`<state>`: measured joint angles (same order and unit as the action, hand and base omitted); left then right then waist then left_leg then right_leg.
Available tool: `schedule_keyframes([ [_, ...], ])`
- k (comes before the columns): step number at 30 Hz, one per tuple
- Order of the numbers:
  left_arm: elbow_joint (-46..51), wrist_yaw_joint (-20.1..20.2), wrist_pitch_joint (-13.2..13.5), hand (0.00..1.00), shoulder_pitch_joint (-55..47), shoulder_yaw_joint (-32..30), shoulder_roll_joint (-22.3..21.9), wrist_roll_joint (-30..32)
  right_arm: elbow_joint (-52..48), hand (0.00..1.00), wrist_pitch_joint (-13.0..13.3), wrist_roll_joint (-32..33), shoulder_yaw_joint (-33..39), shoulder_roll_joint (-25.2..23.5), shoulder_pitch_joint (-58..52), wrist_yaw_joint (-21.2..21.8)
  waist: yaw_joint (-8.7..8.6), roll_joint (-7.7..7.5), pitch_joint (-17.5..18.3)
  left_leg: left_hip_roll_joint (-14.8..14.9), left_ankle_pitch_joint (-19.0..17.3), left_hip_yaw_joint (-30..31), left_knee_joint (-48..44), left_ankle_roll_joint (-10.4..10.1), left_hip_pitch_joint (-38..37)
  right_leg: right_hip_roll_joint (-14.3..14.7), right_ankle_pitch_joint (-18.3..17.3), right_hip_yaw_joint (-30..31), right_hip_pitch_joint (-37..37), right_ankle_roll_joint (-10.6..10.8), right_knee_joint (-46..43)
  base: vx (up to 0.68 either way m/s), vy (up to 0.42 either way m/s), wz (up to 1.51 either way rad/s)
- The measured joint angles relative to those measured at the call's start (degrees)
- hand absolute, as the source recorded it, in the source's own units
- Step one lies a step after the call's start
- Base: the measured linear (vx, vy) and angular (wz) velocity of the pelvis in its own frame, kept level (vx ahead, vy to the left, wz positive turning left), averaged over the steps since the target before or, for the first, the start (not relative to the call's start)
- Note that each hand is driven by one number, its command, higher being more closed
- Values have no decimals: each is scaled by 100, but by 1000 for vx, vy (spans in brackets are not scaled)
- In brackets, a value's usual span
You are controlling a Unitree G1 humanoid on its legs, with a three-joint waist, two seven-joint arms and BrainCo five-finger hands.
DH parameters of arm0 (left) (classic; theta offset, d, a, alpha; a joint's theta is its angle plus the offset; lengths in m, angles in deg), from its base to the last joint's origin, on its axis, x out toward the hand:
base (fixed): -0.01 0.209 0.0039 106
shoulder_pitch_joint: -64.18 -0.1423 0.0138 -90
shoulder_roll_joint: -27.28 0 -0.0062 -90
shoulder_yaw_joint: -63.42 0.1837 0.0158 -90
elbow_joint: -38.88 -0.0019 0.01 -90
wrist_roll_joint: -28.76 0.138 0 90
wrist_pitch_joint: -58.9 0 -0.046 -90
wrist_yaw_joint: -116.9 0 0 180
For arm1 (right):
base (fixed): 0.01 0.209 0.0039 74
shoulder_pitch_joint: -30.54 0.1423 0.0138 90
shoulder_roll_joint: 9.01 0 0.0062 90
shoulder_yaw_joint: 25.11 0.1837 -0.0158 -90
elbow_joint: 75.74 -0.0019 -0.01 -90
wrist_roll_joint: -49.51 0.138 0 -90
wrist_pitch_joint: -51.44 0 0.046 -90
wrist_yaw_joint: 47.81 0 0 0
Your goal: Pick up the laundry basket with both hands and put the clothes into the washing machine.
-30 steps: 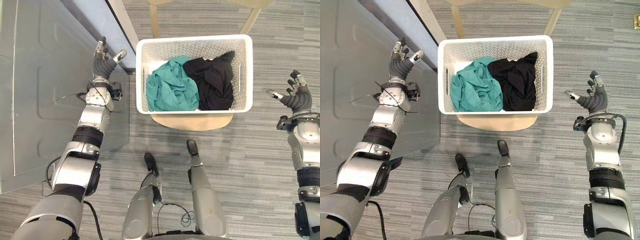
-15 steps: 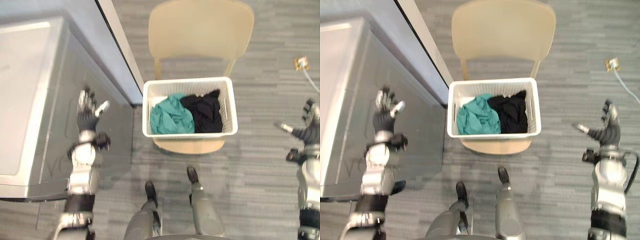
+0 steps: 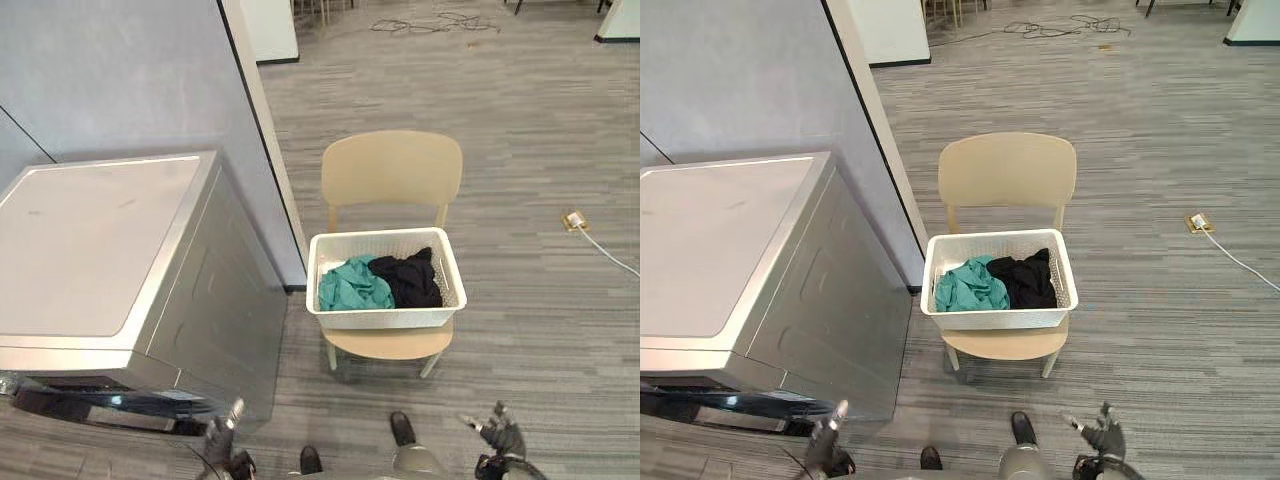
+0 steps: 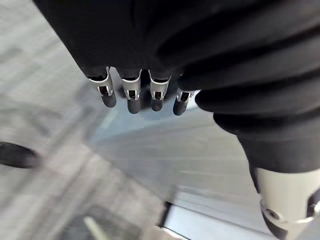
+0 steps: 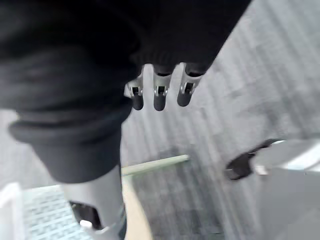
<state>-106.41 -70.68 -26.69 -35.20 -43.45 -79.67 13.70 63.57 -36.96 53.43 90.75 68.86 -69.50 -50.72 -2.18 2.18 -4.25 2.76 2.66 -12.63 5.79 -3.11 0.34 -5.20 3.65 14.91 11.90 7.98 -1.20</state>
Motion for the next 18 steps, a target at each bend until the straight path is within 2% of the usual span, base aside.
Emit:
schedule_keyframes([
  [4, -192, 37, -152, 0, 95, 17, 139, 180, 895, 0, -163, 76, 672, 85, 141, -39, -11, -69, -32, -12, 0, 95, 0, 0, -158, 8, -66, -75, -89, -8, -324, -3, -9, 12],
  [5, -198, 112, -166, 0, 104, 55, 112, 233, 1027, 0, -209, 116, 852, 100, 110, -56, -36, -18, -29, 41, -1, 265, 2, 6, -164, 40, -286, -168, -166, 92, -367, 56, -56, 60],
  [6, -232, 175, -166, 0, 204, 54, 30, 237, 1149, 0, -225, 177, 1036, 71, 51, -54, -54, 140, -6, 174, -1, 534, 4, 18, -122, 164, -394, -217, -78, -91, -1117, 64, -52, 86],
  [7, -234, 212, -166, 0, 249, 56, 35, 247, 1247, 0, -239, 230, 1048, 58, -3, -48, -117, 65, -26, 183, 2, 688, 2, 12, -91, 224, -571, -223, -70, -150, -1584, 94, -90, 124],
  [8, -224, 263, -165, 0, 311, 50, 153, 299, 1346, 0, -316, 238, 1178, -50, -107, -32, -147, -135, 2, 59, 31, 965, 4, -32, -75, 154, -1107, -244, -288, -138, -1626, 58, -140, 129],
  [9, -290, 268, -193, 0, 381, 48, 149, 348, 1439, 0, -337, 233, 1338, -80, -78, -16, -117, -204, 15, 83, 106, 1155, 2, -133, 8, 148, -1250, -436, -335, -137, -1517, 68, -157, 113],
  [10, -305, 272, -204, 0, 385, 50, 147, 346, 1455, 0, -336, 222, 1390, -82, -71, -9, -105, -181, 50, 136, 118, 1228, 1, -150, 76, 204, -1228, -566, -358, -168, -1428, 39, -146, 75],
  [11, -363, 272, -218, 0, 438, 54, 141, 345, 1460, 0, -336, 221, 1411, -85, -49, -9, 3, -150, 77, 234, 132, 1349, -1, -172, 169, 271, -1194, -746, -388, -219, -1242, 49, -76, 62],
  [14, -393, 268, -280, 0, 434, 61, 180, 343, 1458, 0, -326, 223, 1403, -124, 193, -14, 39, -77, 126, 376, 225, 1688, -35, -306, 373, 377, -985, -1124, -571, -394, -852, 104, -48, 63],
  [15, -428, 268, -292, 0, 438, 74, 204, 338, 1459, 0, -327, 231, 1359, -127, 307, -31, 87, -123, 86, 436, 454, 1735, -47, -358, 412, 415, -939, -1193, -577, -457, -887, 83, -42, 40],
  [18, -504, 255, -292, 0, 403, 51, 257, 254, 1377, 0, -287, 230, 1184, -97, 699, -84, 271, -182, -12, 437, 479, 1884, -197, -385, 419, 428, -1000, -1435, -771, -557, -917, 65, -41, 38],
])
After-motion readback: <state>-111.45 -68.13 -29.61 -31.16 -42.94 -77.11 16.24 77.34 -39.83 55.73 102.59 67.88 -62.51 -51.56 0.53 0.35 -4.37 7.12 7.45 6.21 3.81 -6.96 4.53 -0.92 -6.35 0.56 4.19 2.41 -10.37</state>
